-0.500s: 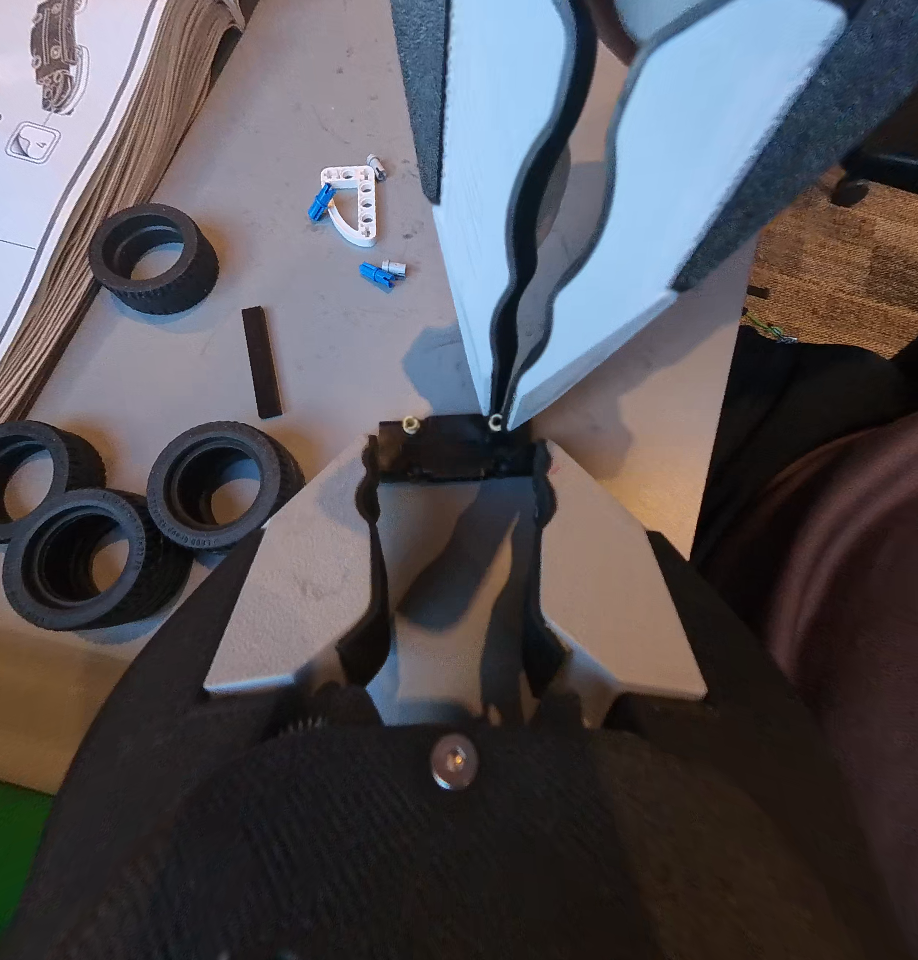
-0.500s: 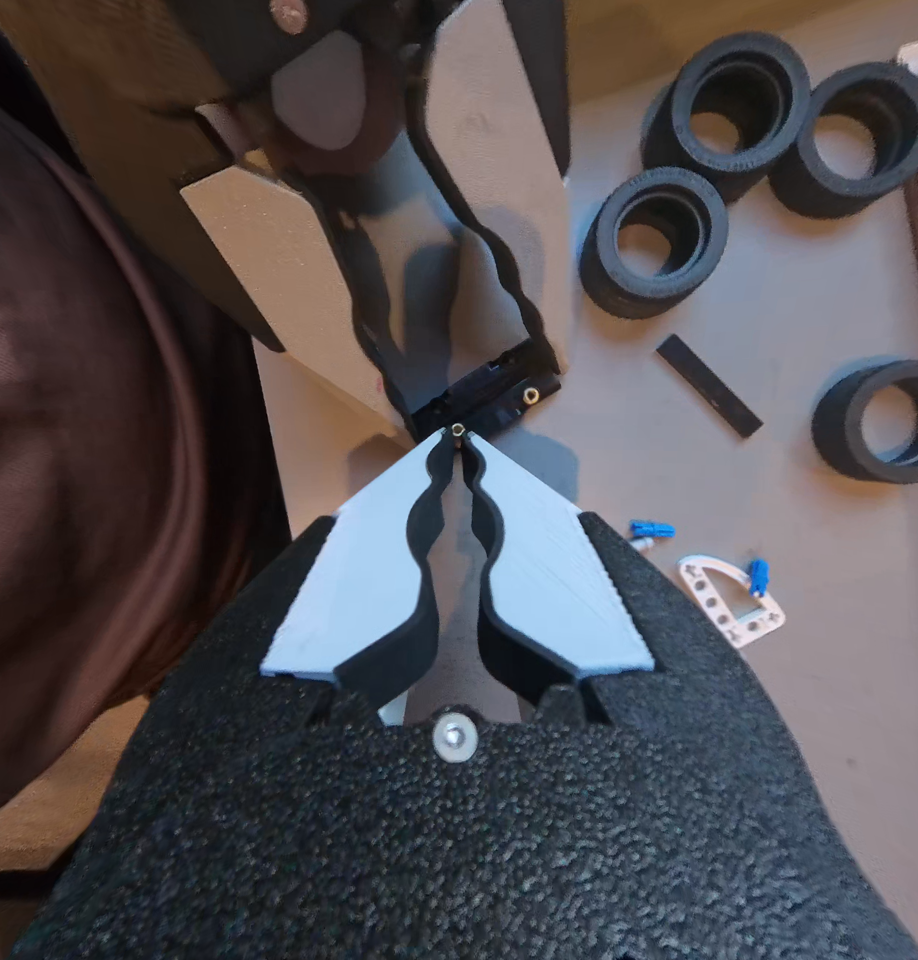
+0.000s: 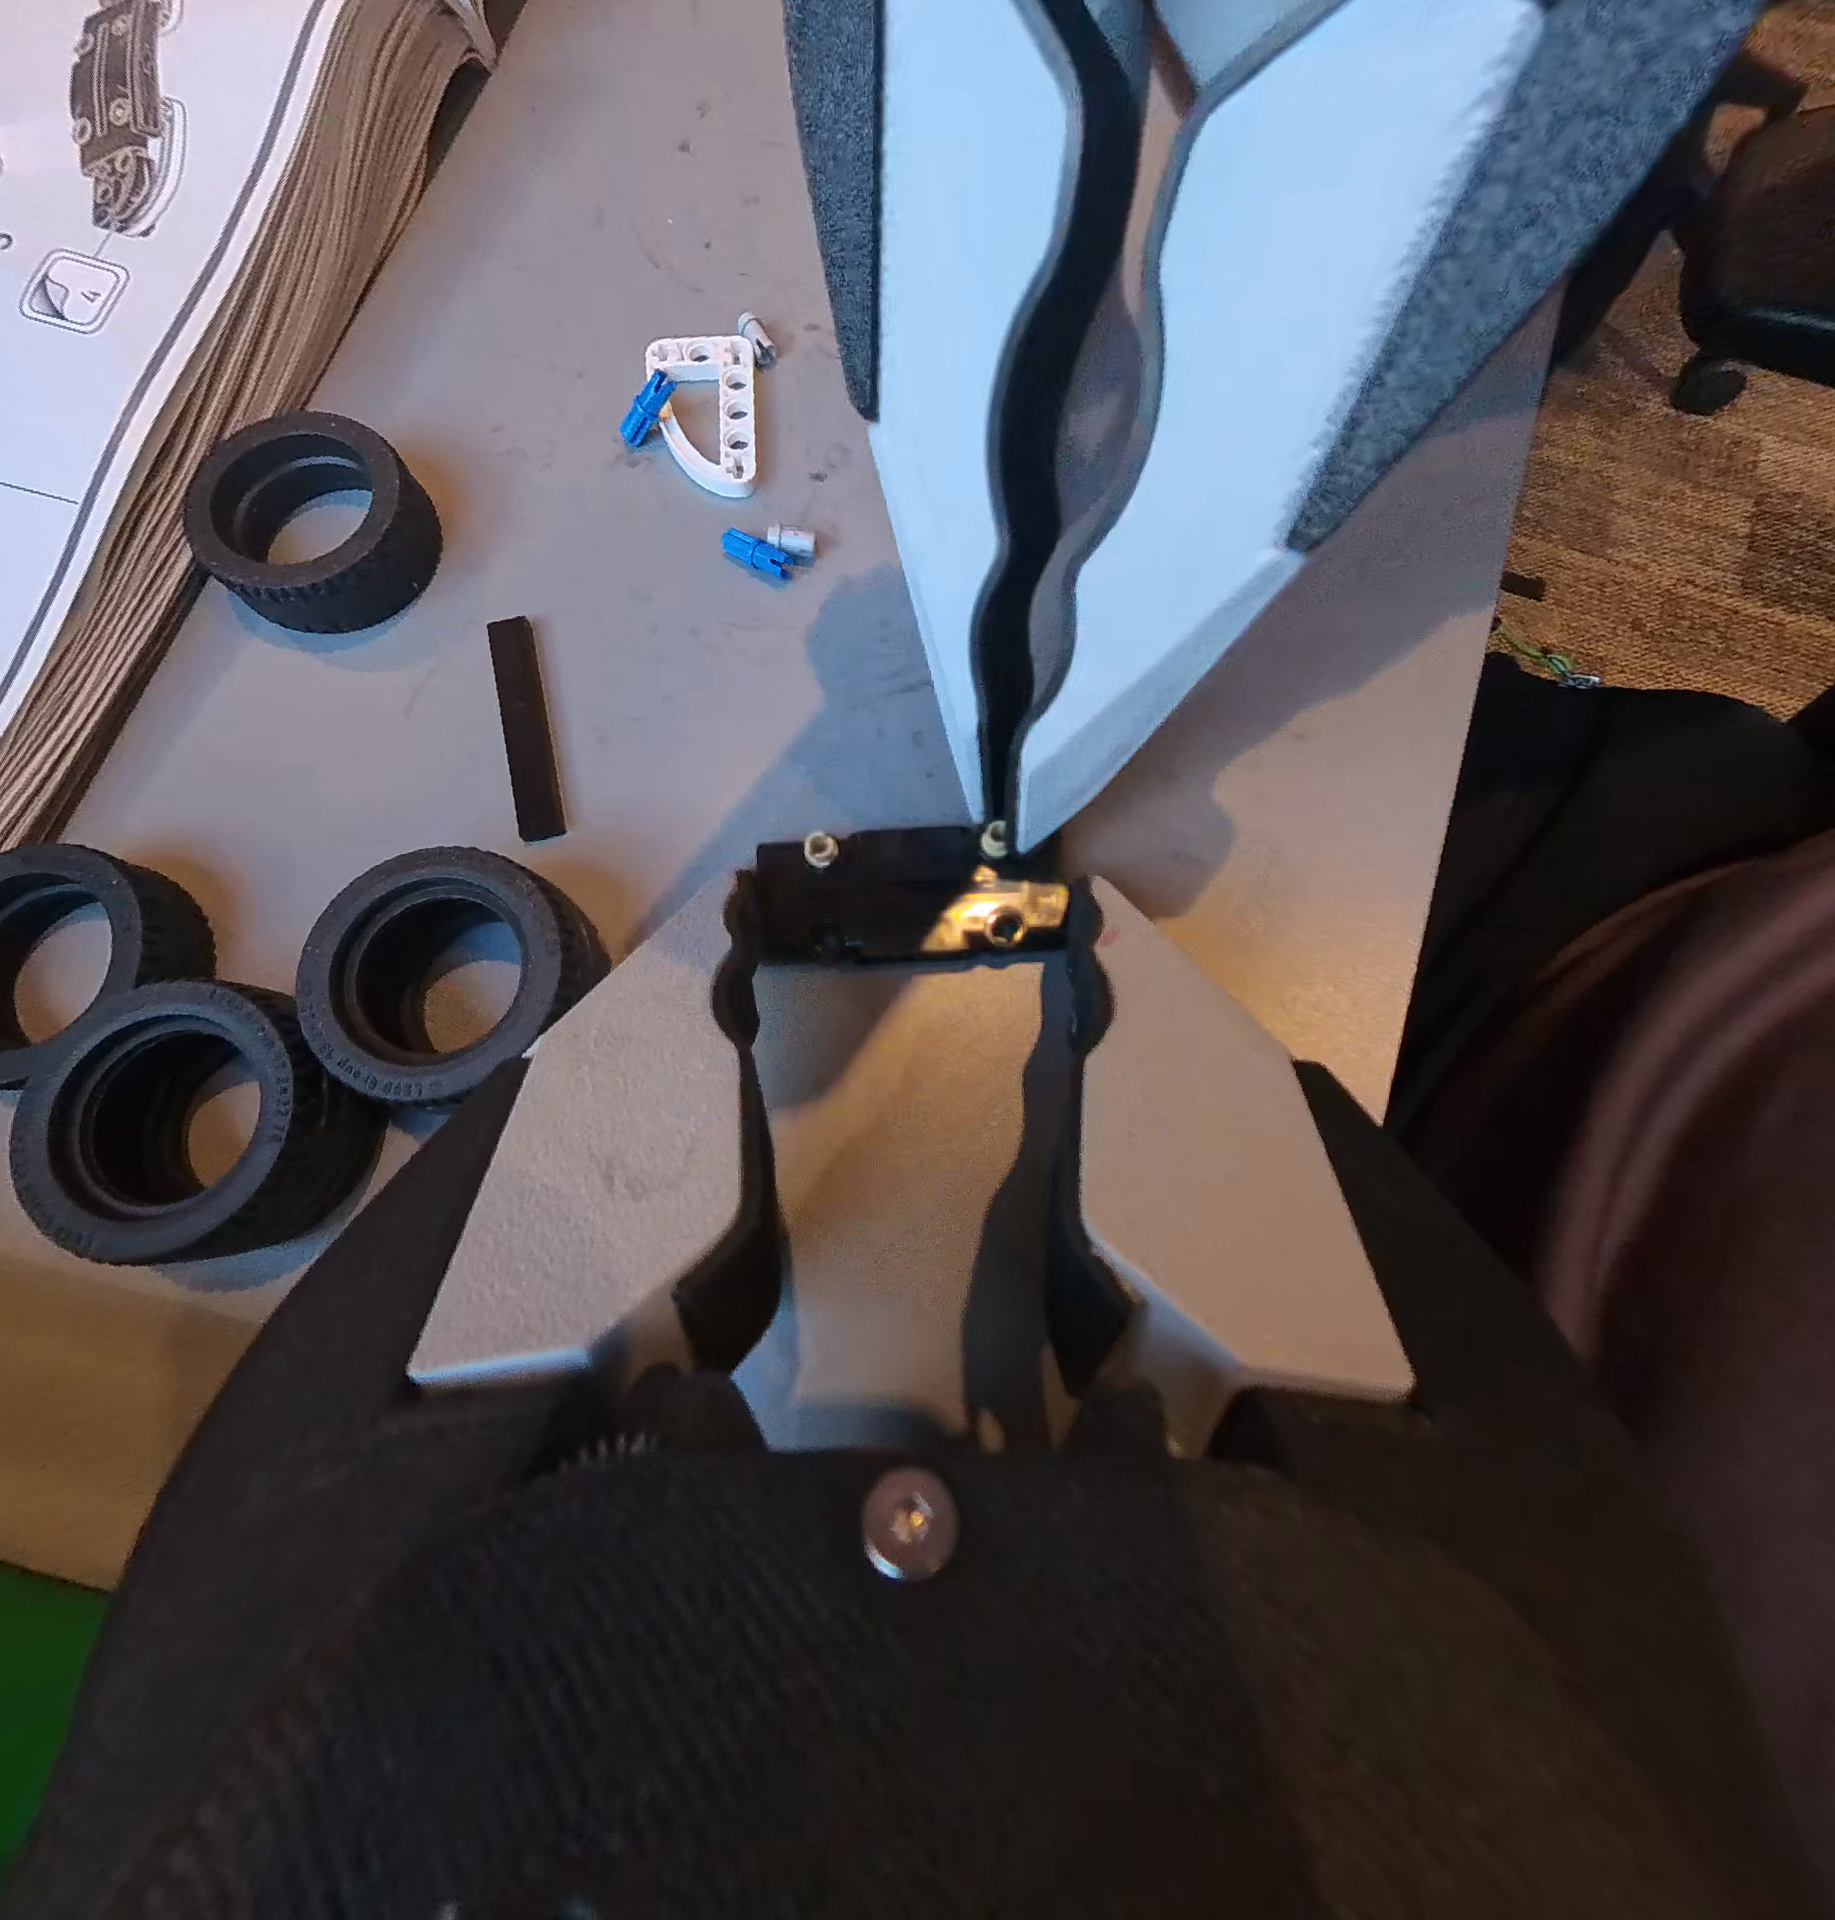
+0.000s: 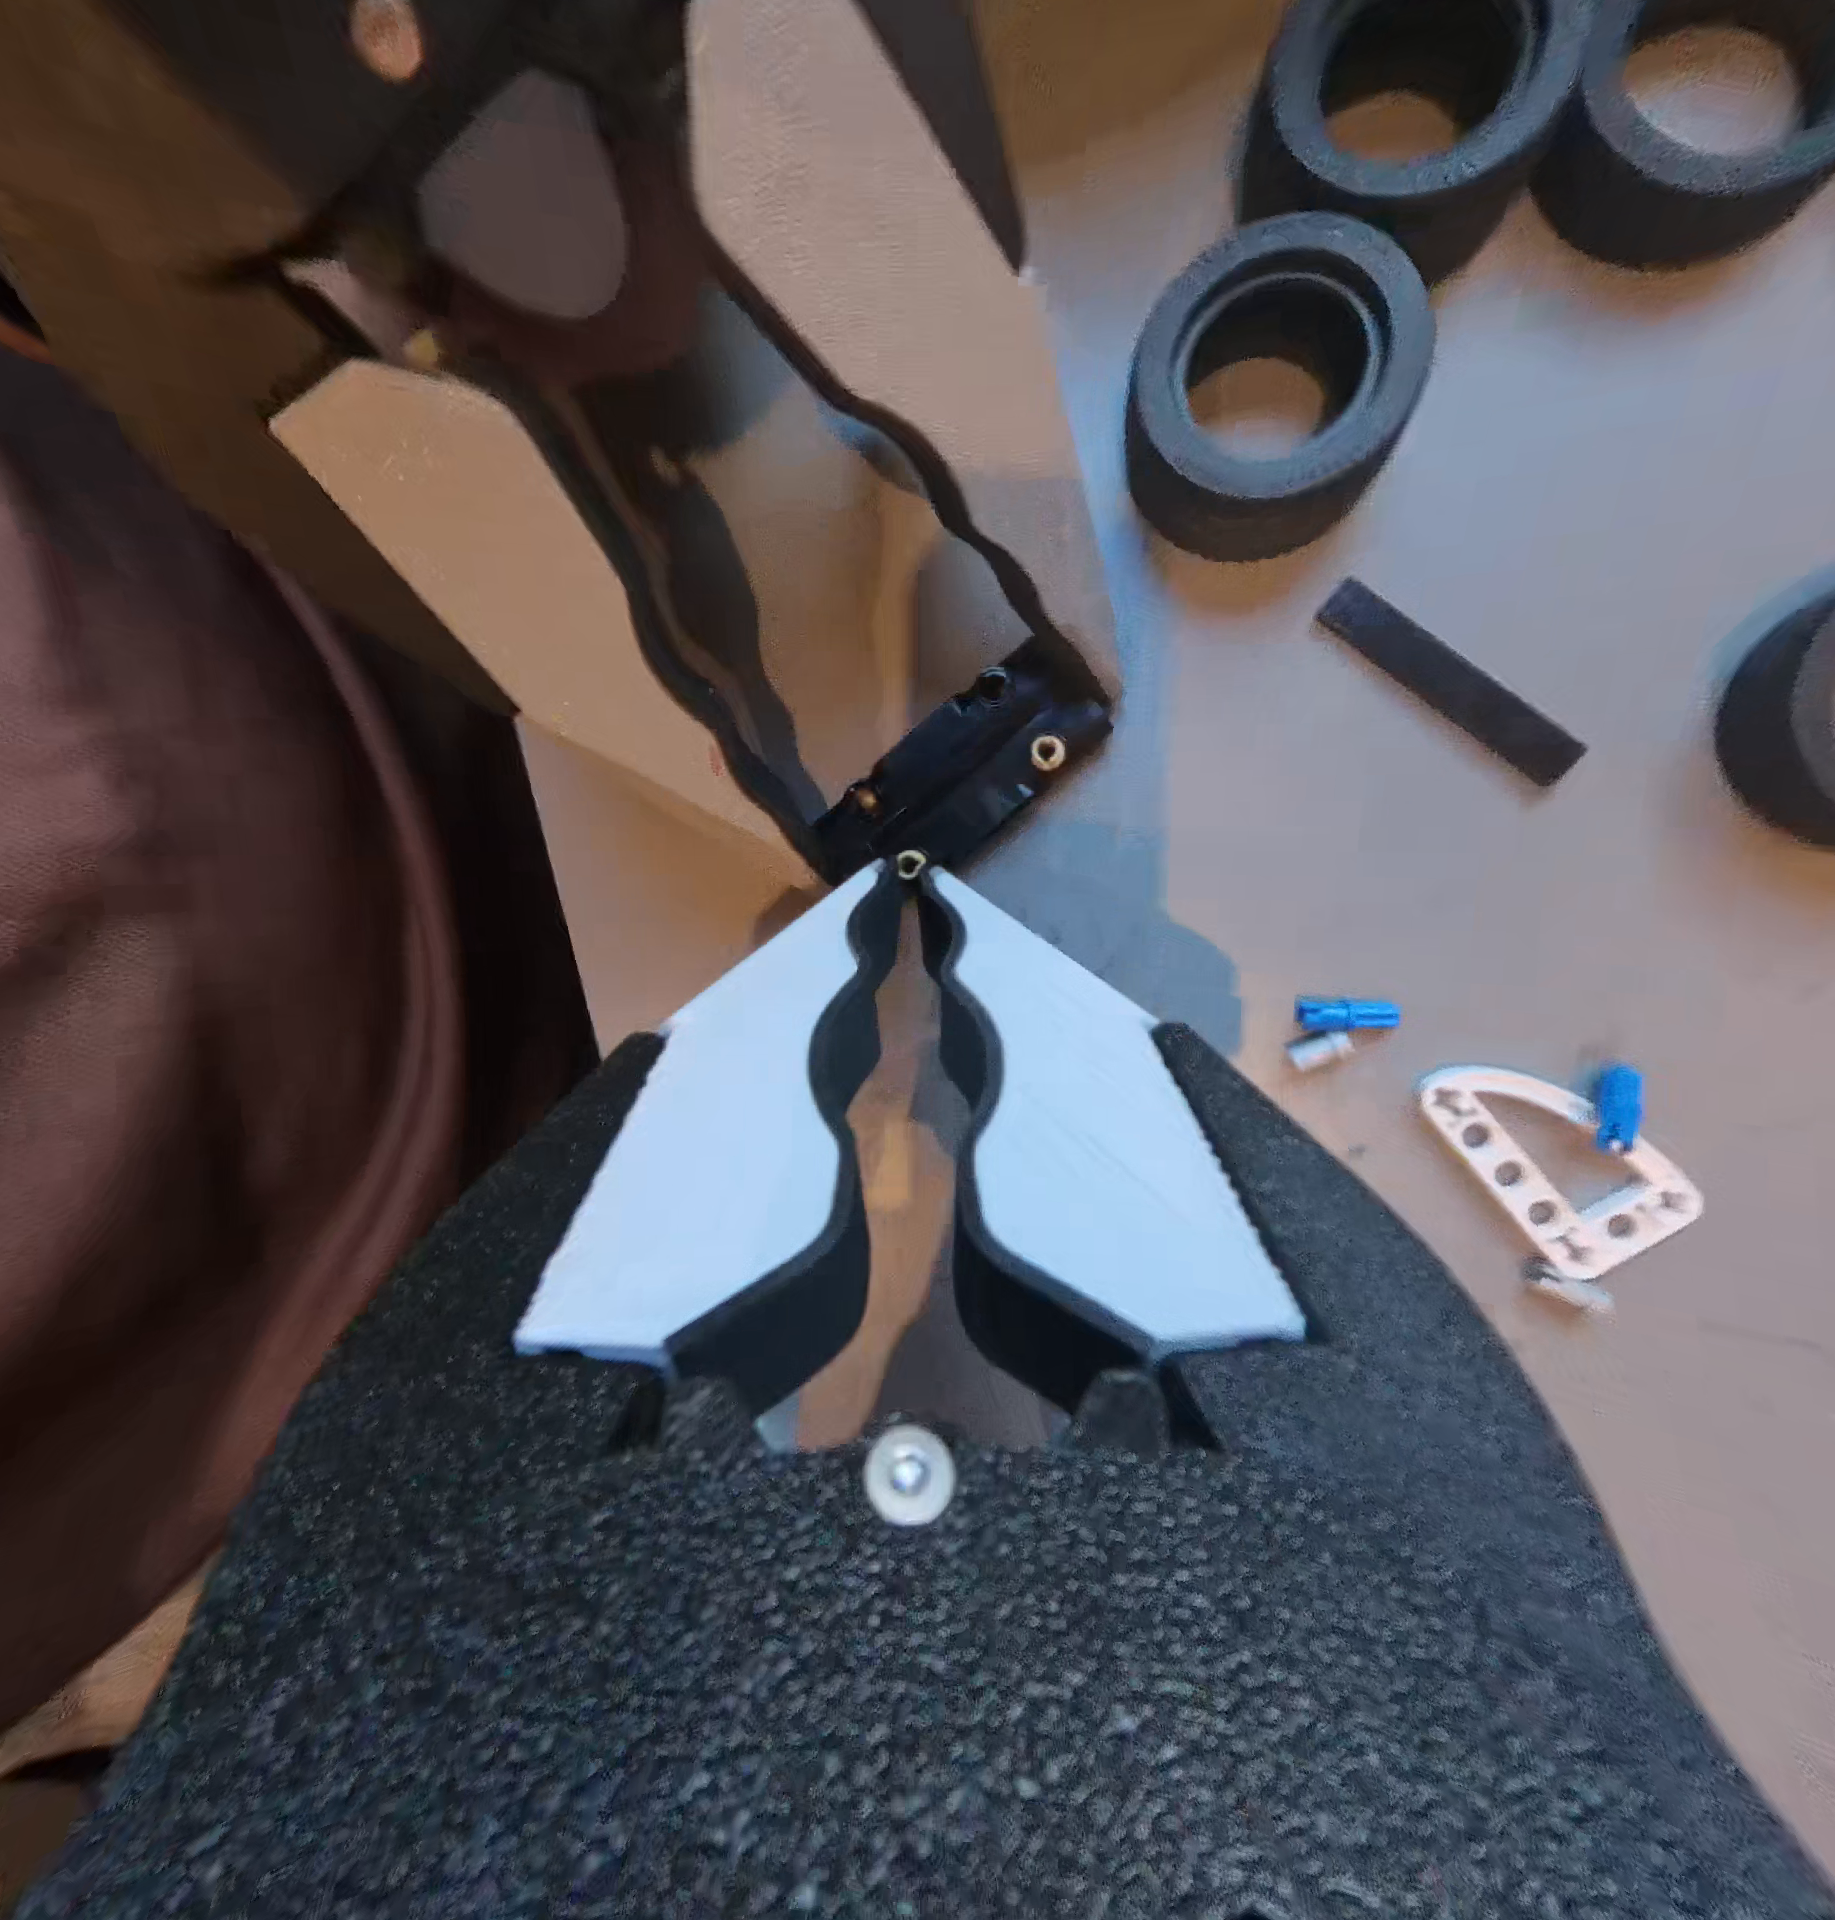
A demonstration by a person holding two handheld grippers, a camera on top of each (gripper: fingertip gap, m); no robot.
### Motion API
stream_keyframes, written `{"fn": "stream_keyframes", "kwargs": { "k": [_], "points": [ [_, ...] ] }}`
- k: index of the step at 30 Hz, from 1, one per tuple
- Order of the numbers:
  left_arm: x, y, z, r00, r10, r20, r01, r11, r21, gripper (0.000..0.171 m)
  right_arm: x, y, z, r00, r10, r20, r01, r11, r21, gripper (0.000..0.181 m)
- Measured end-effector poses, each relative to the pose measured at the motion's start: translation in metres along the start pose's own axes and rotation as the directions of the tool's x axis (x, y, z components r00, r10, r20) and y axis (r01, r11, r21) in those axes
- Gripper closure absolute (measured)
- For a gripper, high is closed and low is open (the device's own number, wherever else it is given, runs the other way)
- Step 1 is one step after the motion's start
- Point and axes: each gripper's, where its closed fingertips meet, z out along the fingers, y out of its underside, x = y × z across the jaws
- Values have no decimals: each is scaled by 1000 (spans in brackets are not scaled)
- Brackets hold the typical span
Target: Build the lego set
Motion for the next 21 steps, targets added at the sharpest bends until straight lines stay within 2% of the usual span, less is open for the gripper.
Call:
{"fn": "stream_keyframes", "kwargs": {
  "k": [4,8,11,15,17,21],
  "points": [
    [-2,0,0,1000,-12,4,12,1000,0,113,0,-11,-14,998,-40,-54,46,994,103,181],
    [-1,0,0,1000,-11,4,11,1000,0,113,3,-13,-16,991,-62,-121,74,993,96,181],
    [-2,0,0,1000,-12,5,12,1000,-1,113,3,-2,-2,976,-130,-173,133,991,6,180],
    [-2,0,0,1000,-15,9,15,1000,0,113,2,-14,-7,971,-124,-203,141,987,74,181],
    [-2,0,0,1000,-15,9,15,1000,-1,113,3,-7,0,975,-117,-190,126,991,36,181],
    [-2,0,-1,1000,-15,9,15,1000,0,113,7,-15,-4,972,-81,-222,110,987,118,181]
  ]
}}
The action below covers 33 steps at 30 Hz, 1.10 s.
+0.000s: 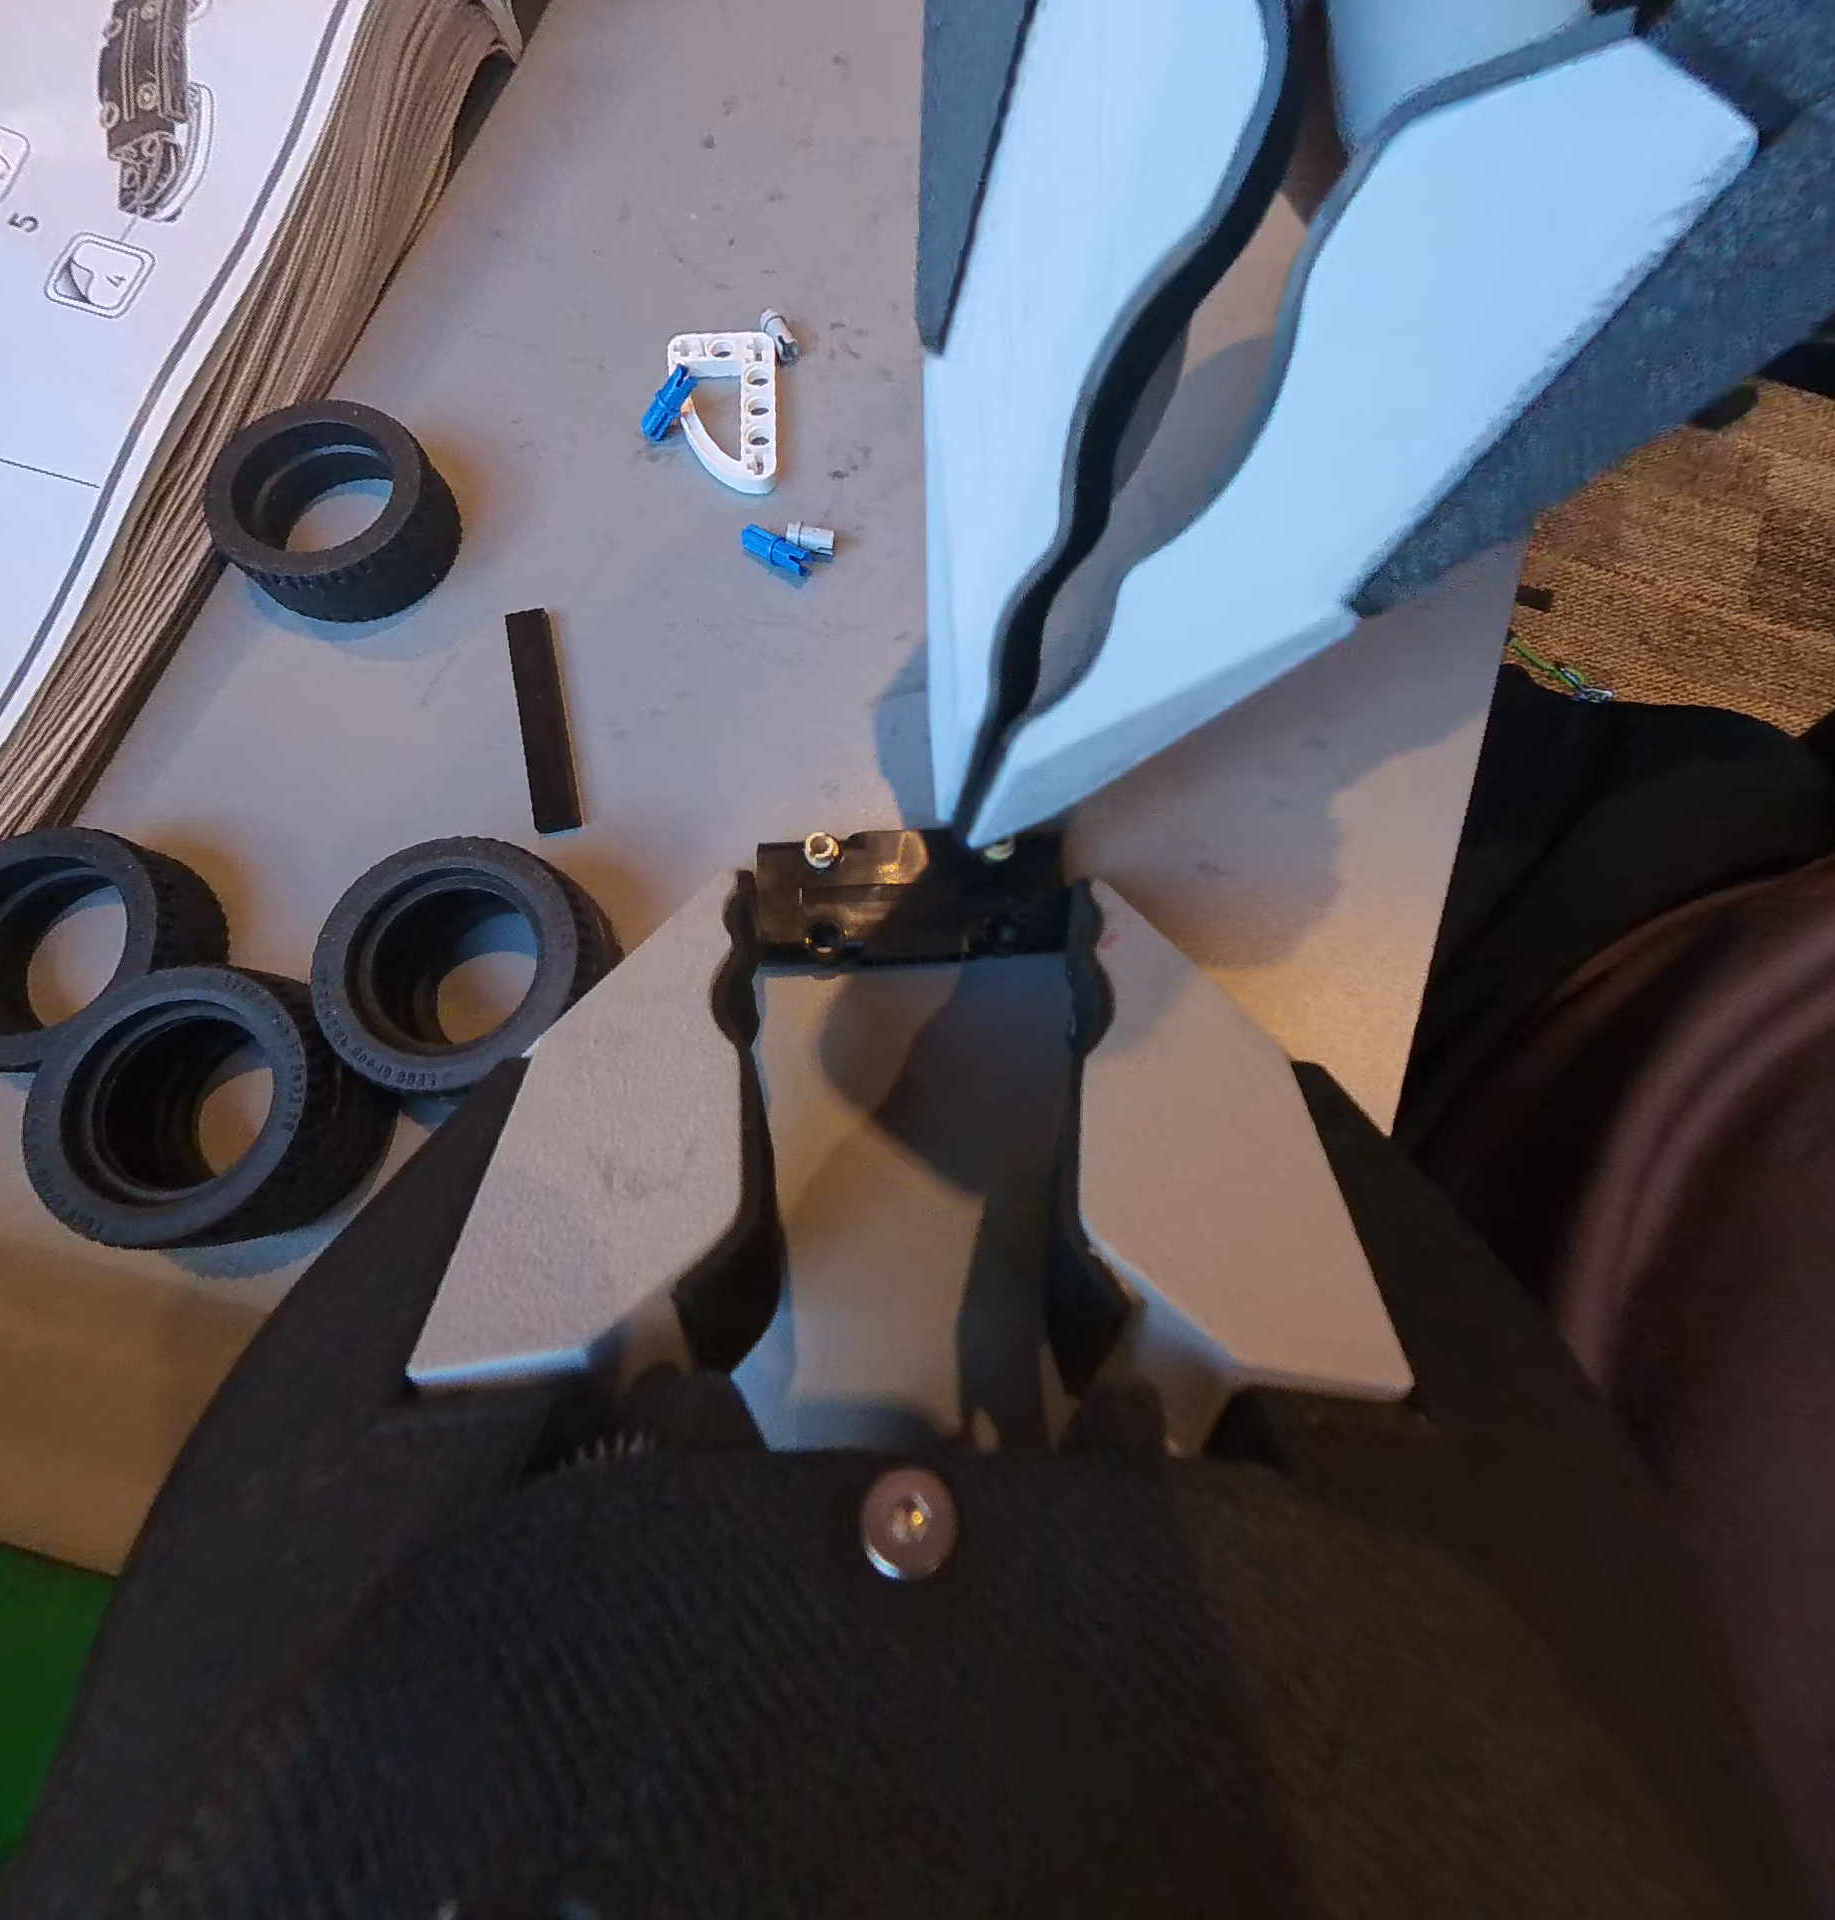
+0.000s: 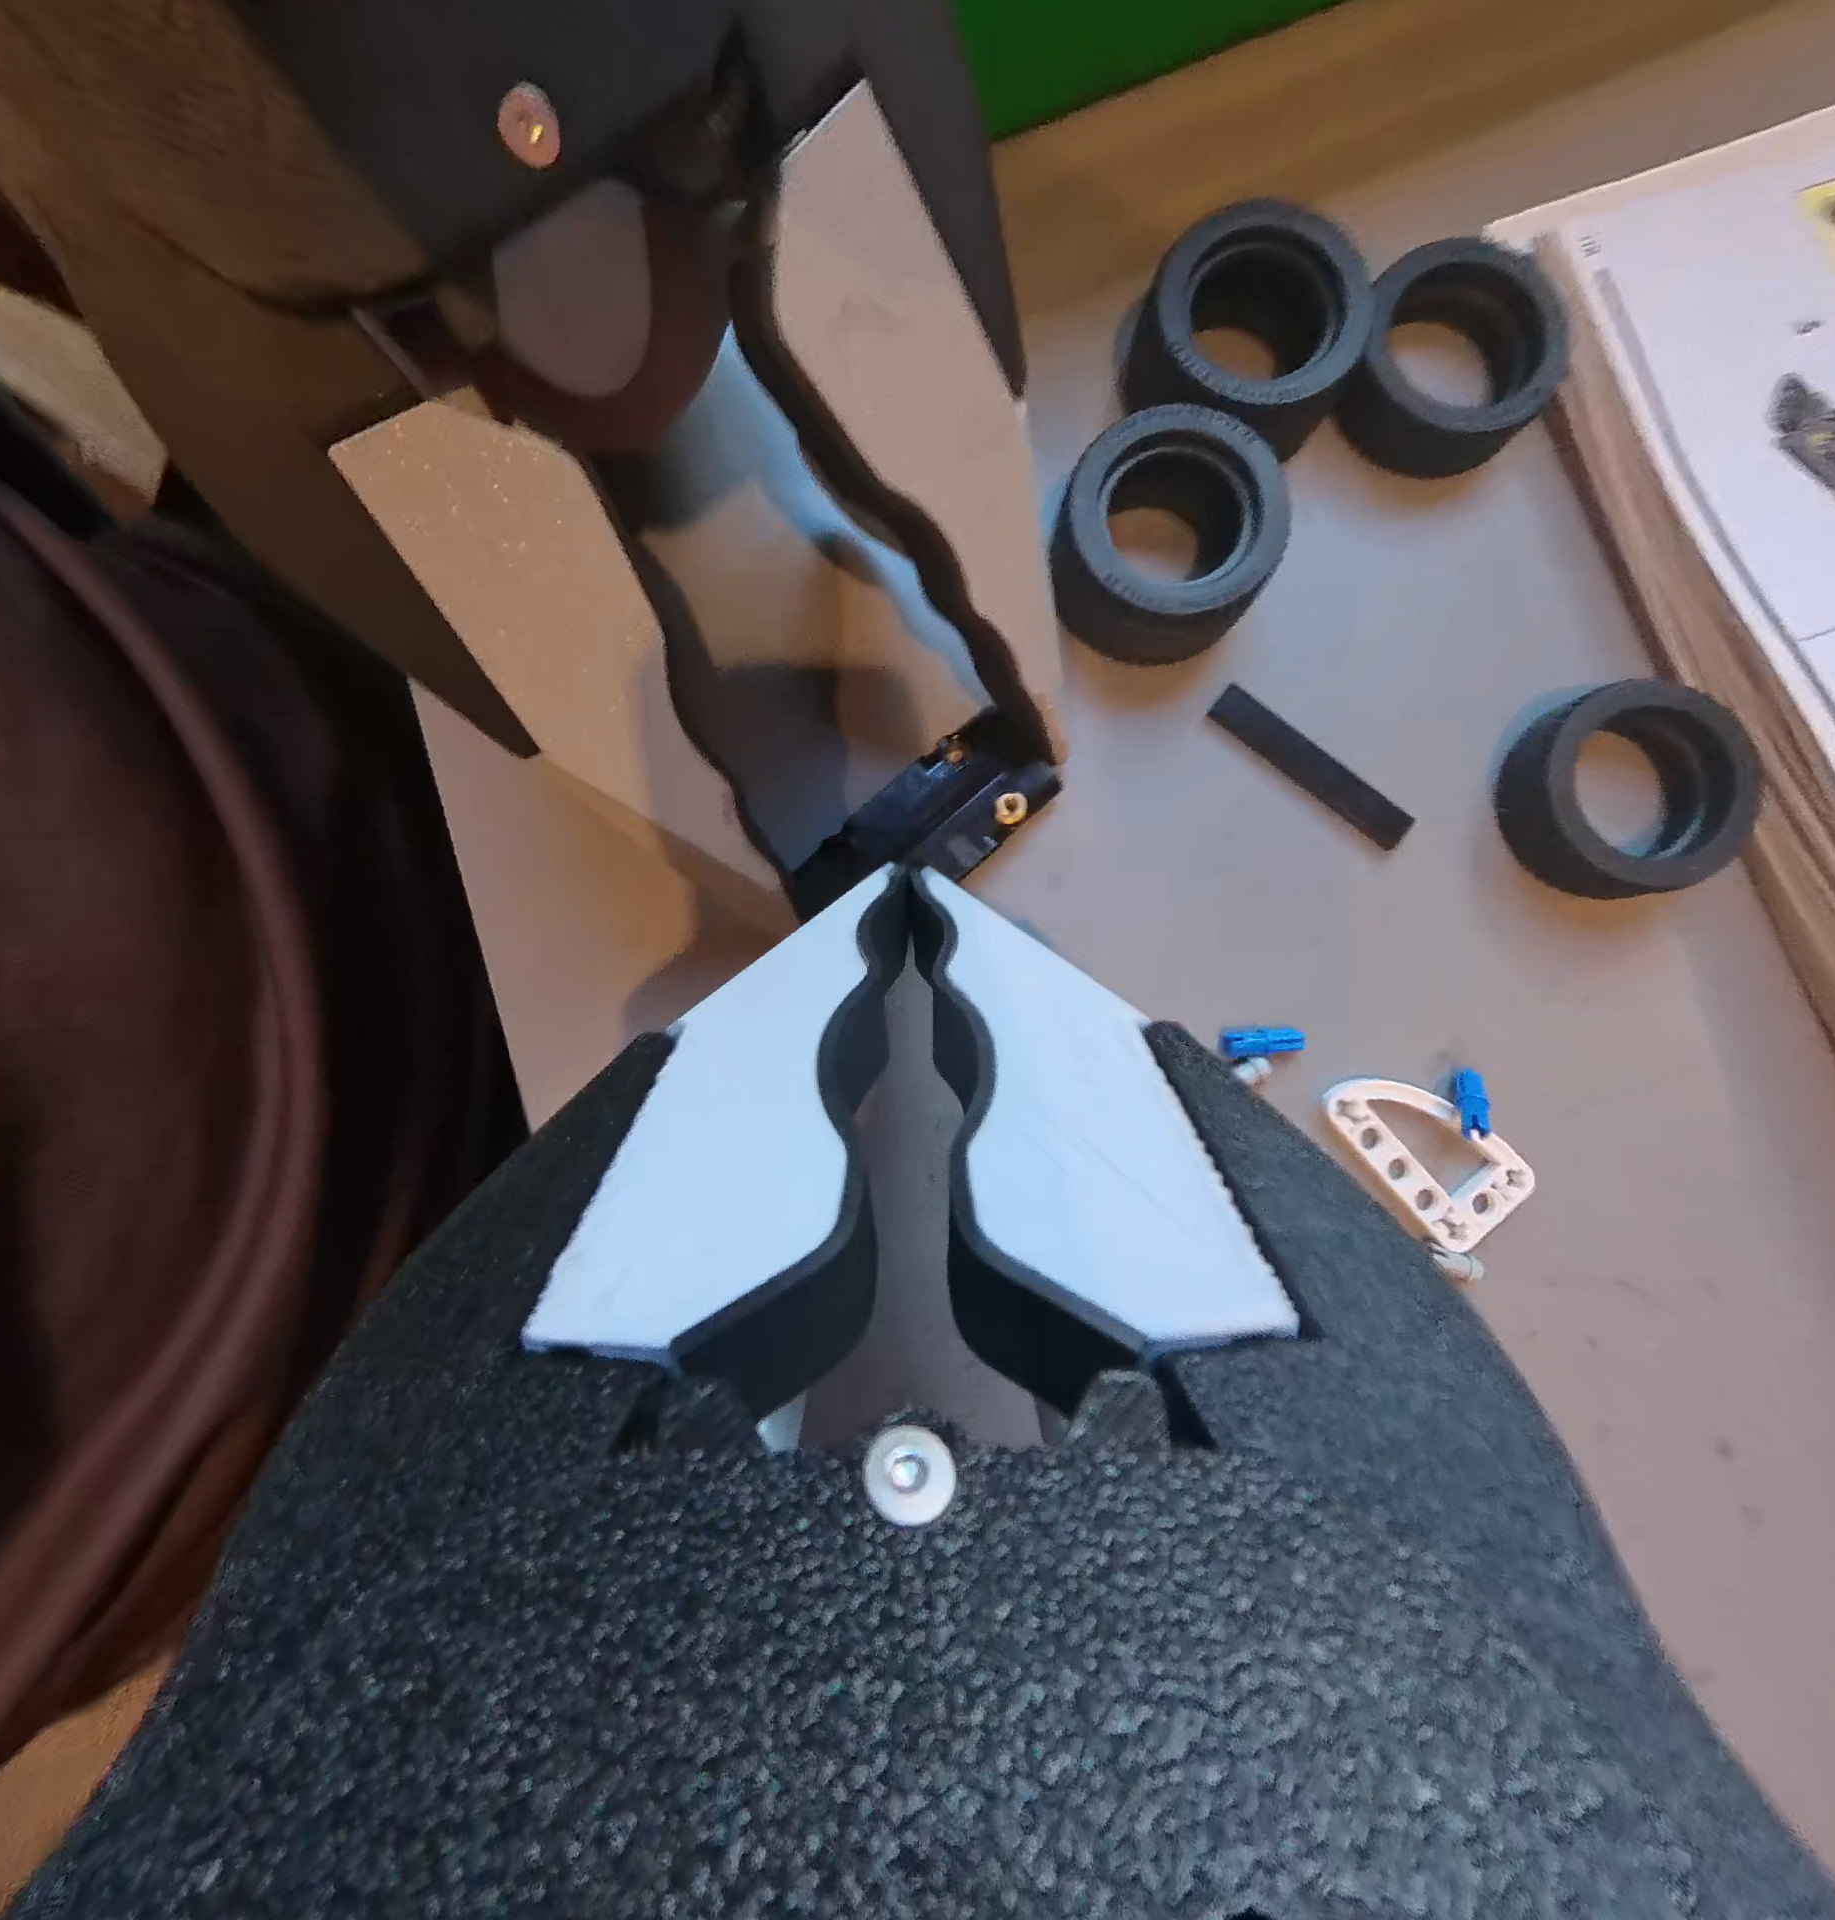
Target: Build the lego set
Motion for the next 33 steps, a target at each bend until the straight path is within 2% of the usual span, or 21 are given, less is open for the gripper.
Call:
{"fn": "stream_keyframes", "kwargs": {
  "k": [5,7,9,11,13,20,33],
  "points": [
    [-2,0,0,1000,-12,11,12,1000,0,113,16,-10,-11,982,188,-15,-177,946,270,181],
    [-2,0,0,1000,-13,11,13,1000,1,113,23,-4,-14,976,210,-55,-181,929,324,181],
    [-2,0,0,1000,-13,12,13,1000,1,113,31,-6,-25,974,185,-128,-127,922,367,177],
    [-2,0,0,1000,-14,11,14,1000,1,113,39,-2,-31,965,142,-219,-56,932,358,180],
    [-2,0,0,1000,-14,10,14,1000,1,113,41,2,-30,963,121,-239,-32,938,344,180],
    [-4,-2,2,1000,-15,5,15,1000,2,113,40,-4,-31,983,145,-113,-89,913,398,172],
    [-6,-5,2,998,-51,-40,52,999,15,114,36,-7,-36,989,137,-59,-98,895,434,171]
  ]
}}
